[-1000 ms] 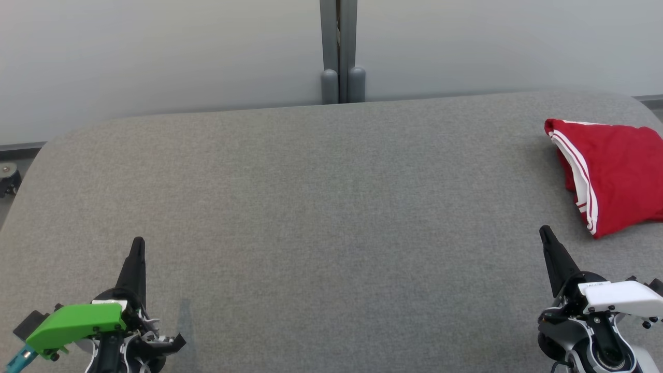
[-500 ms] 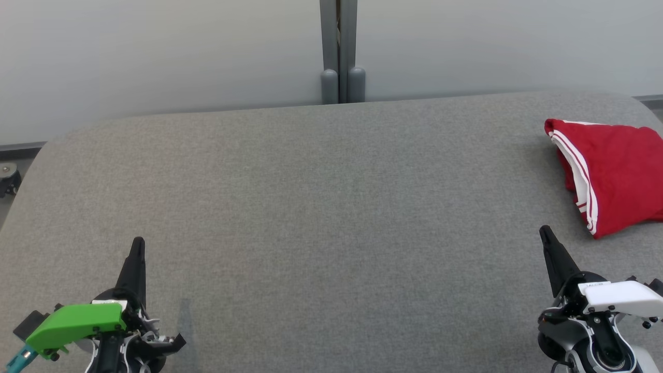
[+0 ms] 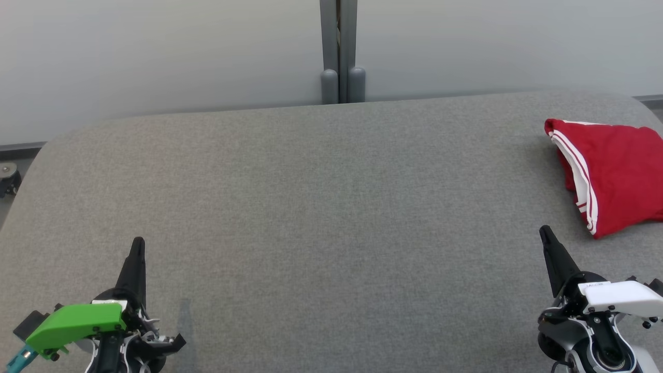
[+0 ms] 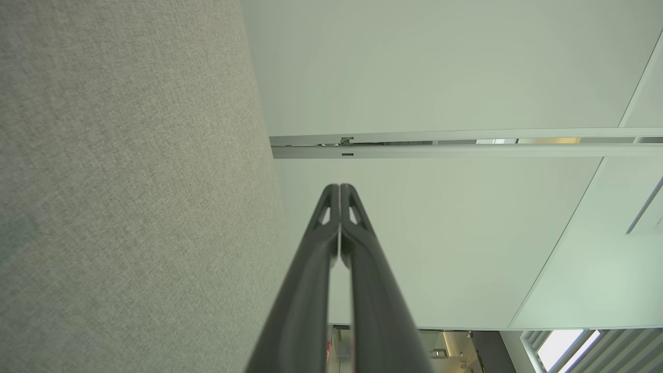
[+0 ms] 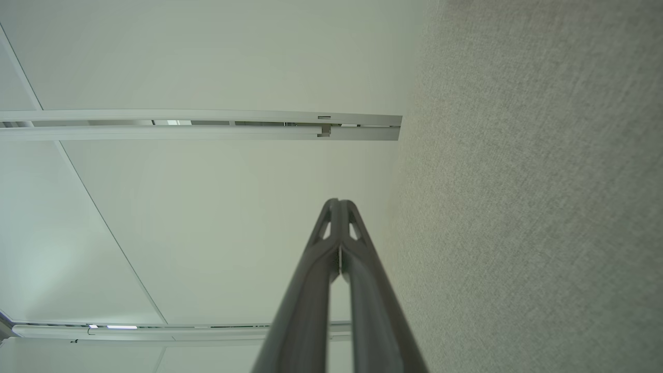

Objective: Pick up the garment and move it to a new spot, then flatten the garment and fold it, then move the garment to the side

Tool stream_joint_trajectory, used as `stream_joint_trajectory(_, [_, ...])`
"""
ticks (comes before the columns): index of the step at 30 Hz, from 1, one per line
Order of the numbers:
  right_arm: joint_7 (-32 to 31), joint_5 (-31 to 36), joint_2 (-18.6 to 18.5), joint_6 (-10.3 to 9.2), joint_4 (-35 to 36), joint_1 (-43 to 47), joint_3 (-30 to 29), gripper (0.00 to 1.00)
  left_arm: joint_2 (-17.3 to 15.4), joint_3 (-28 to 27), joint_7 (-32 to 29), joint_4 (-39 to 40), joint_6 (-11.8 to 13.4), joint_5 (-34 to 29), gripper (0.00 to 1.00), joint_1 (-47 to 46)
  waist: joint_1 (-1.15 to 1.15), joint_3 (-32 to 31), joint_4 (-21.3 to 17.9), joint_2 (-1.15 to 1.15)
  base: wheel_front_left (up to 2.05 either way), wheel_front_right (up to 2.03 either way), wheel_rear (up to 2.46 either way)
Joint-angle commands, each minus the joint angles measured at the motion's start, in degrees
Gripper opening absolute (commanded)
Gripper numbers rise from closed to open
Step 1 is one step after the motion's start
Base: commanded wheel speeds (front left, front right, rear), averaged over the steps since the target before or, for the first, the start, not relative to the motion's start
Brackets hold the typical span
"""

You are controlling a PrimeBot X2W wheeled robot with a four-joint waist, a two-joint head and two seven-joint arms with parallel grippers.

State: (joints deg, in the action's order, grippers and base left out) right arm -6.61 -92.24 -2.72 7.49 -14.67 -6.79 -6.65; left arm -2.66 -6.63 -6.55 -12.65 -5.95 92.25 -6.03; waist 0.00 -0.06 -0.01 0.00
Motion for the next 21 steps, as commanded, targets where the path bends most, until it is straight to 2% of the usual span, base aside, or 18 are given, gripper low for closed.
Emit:
stream_joint_trajectory(1, [-0.2, -0.1, -0.3, 0.00, 0.2, -0.4, -0.1, 0.00, -0.4, -0.1, -0.2, 0.2, 0.1, 0.2, 0.00, -0.8, 0.00, 0.0, 0.0, 0.00, 0.00, 0.00, 0.00])
stream_joint_trajectory(21, [-0.2, -0.1, -0.3, 0.00, 0.2, -0.4, -0.1, 0.00, -0.4, -0.1, -0.2, 0.2, 0.1, 0.2, 0.00, -0.8, 0.00, 0.0, 0.0, 0.00, 0.00, 0.00, 0.00])
